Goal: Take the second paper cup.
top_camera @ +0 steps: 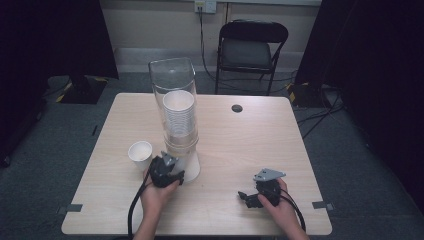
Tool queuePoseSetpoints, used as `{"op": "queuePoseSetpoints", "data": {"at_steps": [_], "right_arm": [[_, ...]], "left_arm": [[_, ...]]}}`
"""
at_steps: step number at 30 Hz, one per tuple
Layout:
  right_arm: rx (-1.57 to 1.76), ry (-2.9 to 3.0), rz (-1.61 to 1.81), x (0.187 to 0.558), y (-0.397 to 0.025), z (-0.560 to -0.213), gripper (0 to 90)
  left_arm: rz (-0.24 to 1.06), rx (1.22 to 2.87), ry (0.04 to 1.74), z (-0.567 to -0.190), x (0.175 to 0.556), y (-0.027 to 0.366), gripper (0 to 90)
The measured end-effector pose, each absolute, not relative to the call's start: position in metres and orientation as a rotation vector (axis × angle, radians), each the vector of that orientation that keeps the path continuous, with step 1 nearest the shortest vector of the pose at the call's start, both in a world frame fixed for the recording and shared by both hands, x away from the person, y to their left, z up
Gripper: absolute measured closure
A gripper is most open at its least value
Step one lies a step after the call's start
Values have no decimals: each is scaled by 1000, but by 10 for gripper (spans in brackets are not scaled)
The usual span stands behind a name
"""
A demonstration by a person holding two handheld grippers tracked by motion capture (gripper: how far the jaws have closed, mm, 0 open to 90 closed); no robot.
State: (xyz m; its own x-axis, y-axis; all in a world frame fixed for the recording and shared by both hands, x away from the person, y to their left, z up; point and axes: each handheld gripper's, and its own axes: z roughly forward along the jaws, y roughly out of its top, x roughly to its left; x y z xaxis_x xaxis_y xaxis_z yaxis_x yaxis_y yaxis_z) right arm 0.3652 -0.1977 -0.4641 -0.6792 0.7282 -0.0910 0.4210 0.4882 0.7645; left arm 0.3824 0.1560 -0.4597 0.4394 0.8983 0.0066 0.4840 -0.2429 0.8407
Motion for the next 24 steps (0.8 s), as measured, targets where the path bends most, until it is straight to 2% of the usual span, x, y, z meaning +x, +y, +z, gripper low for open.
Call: {"op": "queuePoseSetpoints", "data": {"at_steps": [6,13,24], "right_arm": [[950,2336,1038,366,-198,-464,85],[948,2337,1038,366,-198,-464,85],[951,2335,1037,366,-198,-464,85]], "left_arm": [[694,1957,1080,-457,376,159,363],[707,1948,1053,-459,371,159,361],[641,1917,1006,-453,356,154,359]]}}
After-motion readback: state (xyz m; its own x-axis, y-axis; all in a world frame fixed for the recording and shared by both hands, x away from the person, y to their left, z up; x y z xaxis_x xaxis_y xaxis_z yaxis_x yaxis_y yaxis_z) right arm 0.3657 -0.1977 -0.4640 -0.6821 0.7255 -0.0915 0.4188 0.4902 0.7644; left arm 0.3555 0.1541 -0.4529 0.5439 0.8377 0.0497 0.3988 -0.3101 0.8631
